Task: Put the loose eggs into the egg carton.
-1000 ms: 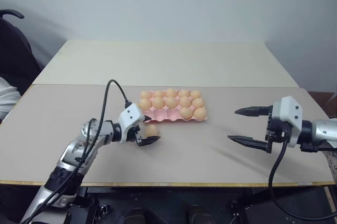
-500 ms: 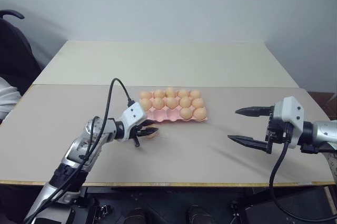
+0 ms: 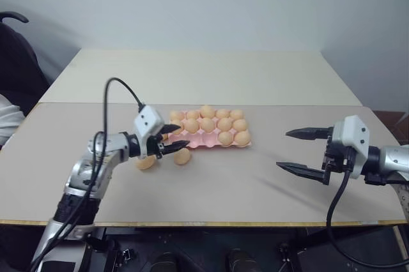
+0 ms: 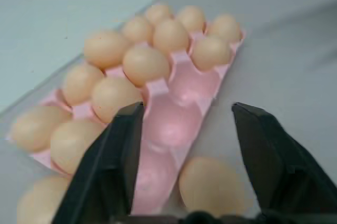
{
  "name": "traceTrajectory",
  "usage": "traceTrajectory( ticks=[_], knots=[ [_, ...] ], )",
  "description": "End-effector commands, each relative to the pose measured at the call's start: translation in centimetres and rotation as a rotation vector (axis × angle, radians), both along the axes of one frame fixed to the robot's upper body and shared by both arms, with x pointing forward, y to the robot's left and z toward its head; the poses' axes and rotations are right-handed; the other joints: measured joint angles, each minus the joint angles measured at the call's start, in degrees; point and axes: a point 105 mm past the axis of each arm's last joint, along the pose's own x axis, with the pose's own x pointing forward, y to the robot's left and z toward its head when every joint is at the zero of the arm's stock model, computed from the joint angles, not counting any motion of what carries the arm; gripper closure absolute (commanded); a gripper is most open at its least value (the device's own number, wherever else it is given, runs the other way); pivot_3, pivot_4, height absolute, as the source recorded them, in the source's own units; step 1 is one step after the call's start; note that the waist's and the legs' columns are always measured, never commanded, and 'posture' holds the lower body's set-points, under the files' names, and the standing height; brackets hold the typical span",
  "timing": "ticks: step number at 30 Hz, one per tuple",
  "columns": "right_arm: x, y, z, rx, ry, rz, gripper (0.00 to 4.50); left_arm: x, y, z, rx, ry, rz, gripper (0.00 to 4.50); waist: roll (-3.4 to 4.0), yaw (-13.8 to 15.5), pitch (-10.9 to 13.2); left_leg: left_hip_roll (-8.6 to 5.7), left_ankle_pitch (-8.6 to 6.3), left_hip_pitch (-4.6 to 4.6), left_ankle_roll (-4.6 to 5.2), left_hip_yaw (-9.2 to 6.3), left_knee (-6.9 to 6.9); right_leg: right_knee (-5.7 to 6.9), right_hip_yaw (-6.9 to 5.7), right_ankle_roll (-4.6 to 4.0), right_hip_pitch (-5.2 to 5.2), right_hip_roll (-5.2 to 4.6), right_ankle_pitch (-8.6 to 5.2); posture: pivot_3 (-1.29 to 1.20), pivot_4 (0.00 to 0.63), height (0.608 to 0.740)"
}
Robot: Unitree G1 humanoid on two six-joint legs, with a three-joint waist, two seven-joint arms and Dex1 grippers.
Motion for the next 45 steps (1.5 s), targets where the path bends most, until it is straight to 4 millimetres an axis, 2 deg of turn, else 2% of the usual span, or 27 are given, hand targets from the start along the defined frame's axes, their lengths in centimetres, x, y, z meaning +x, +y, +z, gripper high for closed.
traceTrajectory(
  ticks=[1,2,3,9,12,14,20,28,31,34,37,40,43,45],
  knots=[
    [-0.4,0.0,1.1,0.004,-0.056,0.006,0.00,-0.9,2.1,2.1,0.010,-0.058,0.015,0.41,0.00,-0.1,0.0,0.00,0.00,0.00,0.00,0.00,0.00,0.00,0.00,0.00,0.00,0.00,0.00,0.00,0.150,0.740],
    [-0.5,0.0,1.1,0.004,-0.054,0.005,0.00,-1.2,3.2,2.3,0.021,-0.055,0.032,0.11,0.00,-0.2,0.0,0.01,0.00,0.00,0.00,0.00,0.00,0.02,0.00,0.00,-0.01,0.00,0.00,0.00,0.150,0.740],
    [-0.5,0.0,1.1,0.005,-0.053,0.004,0.00,-1.6,4.0,2.5,0.028,-0.050,0.042,0.02,0.00,-0.2,0.0,0.01,0.00,0.02,0.00,0.00,-0.01,0.01,0.00,0.00,-0.01,0.00,0.00,0.00,0.150,0.740],
    [-0.7,0.0,1.0,0.006,-0.048,0.002,0.00,-4.2,8.5,2.1,0.104,-0.023,0.060,0.02,0.00,0.0,0.0,0.02,0.00,0.02,0.00,0.01,-0.01,0.00,-0.01,0.00,-0.02,-0.01,0.00,0.00,0.150,0.740],
    [-0.9,0.0,1.0,0.006,-0.045,0.003,0.00,-5.4,10.0,1.5,0.101,0.006,0.059,0.02,0.01,0.1,0.0,0.03,0.00,0.00,0.00,0.03,-0.03,-0.01,-0.02,0.00,-0.06,-0.01,-0.01,0.00,0.150,0.740],
    [-0.9,0.0,0.9,0.007,-0.043,0.005,0.00,-5.7,10.6,0.4,0.135,0.024,0.060,0.02,0.01,0.3,0.0,0.03,0.00,0.01,0.00,0.03,-0.03,-0.01,-0.03,0.00,-0.04,-0.01,-0.01,0.00,0.150,0.740],
    [-0.8,0.2,1.0,0.009,-0.044,0.013,0.00,-4.3,10.1,-2.3,0.159,0.048,0.077,0.02,0.01,0.5,0.0,0.02,0.00,0.02,0.00,0.03,-0.02,-0.02,-0.04,0.00,-0.01,-0.02,-0.01,0.00,0.150,0.740],
    [-0.8,0.4,1.3,0.009,-0.053,0.018,0.00,-1.3,8.2,-6.5,0.256,0.097,0.081,0.02,0.00,0.3,0.0,0.01,0.00,-0.02,0.00,0.03,-0.01,-0.02,-0.03,-0.01,-0.03,0.00,0.00,0.00,0.150,0.740],
    [-0.9,0.4,1.5,0.010,-0.058,0.015,0.00,-0.4,8.3,-6.8,0.258,0.100,0.120,0.58,0.00,0.1,0.0,0.01,0.00,-0.03,0.00,0.03,-0.02,-0.01,-0.02,-0.01,-0.06,0.00,0.00,0.00,0.150,0.740],
    [-1.0,0.3,1.5,0.010,-0.061,0.010,0.00,-0.3,8.4,-6.7,0.259,0.089,0.114,1.55,0.00,0.1,0.0,0.02,0.00,-0.02,0.00,0.03,-0.01,0.02,-0.02,0.00,-0.05,0.00,0.00,0.00,0.150,0.740],
    [-1.0,0.2,1.5,0.012,-0.063,0.001,0.00,-0.8,7.9,-5.2,0.230,0.058,0.064,2.50,0.00,0.2,0.0,0.02,0.00,-0.02,0.00,0.03,-0.01,0.01,-0.02,0.00,-0.04,0.00,0.00,0.00,0.150,0.740],
    [-1.1,0.2,1.5,0.013,-0.062,-0.001,0.00,-1.3,6.4,-2.5,0.154,0.021,-0.015,2.50,0.00,0.2,0.0,0.02,0.00,-0.07,0.00,0.02,0.00,0.01,-0.03,0.00,-0.07,-0.01,0.00,0.00,0.150,0.740],
    [-1.1,0.2,1.5,0.015,-0.063,-0.002,0.00,-1.7,3.5,1.0,0.048,-0.041,-0.126,2.50,0.00,0.5,0.0,0.02,0.00,-0.07,0.00,0.00,0.03,0.04,-0.05,0.00,-0.05,-0.01,0.00,0.00,0.150,0.740],
    [-1.1,0.3,1.5,0.015,-0.064,-0.002,0.00,-1.4,2.1,1.9,0.023,-0.067,-0.149,2.50,0.00,0.7,0.0,0.01,0.00,-0.06,0.00,-0.01,0.07,0.04,-0.06,0.01,-0.01,-0.01,0.00,0.00,0.150,0.740]
  ],
)
